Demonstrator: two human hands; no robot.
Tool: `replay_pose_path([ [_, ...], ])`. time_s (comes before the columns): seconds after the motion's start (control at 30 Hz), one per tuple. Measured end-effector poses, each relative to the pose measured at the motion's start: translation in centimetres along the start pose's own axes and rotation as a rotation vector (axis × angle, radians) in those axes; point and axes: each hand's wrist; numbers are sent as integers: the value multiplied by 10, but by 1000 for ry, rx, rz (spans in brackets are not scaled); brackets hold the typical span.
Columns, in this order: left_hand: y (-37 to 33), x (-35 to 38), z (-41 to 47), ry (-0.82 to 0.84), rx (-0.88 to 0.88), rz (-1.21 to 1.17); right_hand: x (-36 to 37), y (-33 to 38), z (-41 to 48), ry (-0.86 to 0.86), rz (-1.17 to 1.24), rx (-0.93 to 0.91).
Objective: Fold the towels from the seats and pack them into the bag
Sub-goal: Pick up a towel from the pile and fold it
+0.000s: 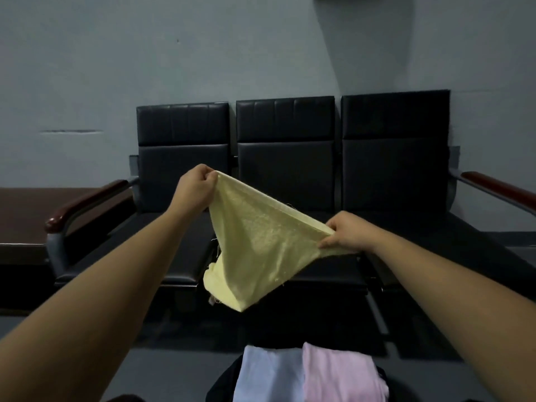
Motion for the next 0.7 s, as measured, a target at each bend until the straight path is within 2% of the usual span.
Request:
replay_pose_path([
  [0.13,-3,-18,8,-71,-49,48,-27,-21,-7,-133,-33,107],
  [0.23,-12,-32,12,-102,-45,71,-48,-21,-13,-300,56,79],
  [0.3,-25,-41,17,-131,-27,8,-65,-6,-13,-488,337,-3],
  [0.37,-39,-51,24,-130,-19,-177,-86,20,-15,-692,805,-143],
  [0.43,-56,-59,28,-112,-19,-329,-106,43,-15,-818,1285,-283],
  [0.47,-63,-62,28,-117,-5,-319,-113,50,-15,-850,1403,-311],
  [0.5,-67,-64,29,-125,10,-265,-116,54,-14,-865,1403,-299],
  [0.6,-72,-69,26,-113,4,-95,-118,52,-14,-897,1162,-190],
  [0.7,-76,-76,23,-35,-40,-251,-134,55,-20,-939,1291,-235],
])
Point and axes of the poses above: each hand's wrist, its own z-axis towards the middle knuckle, its own x-axis out of the palm, y = z × x, and after that the axes turned 9 degrees about -x, right-handed
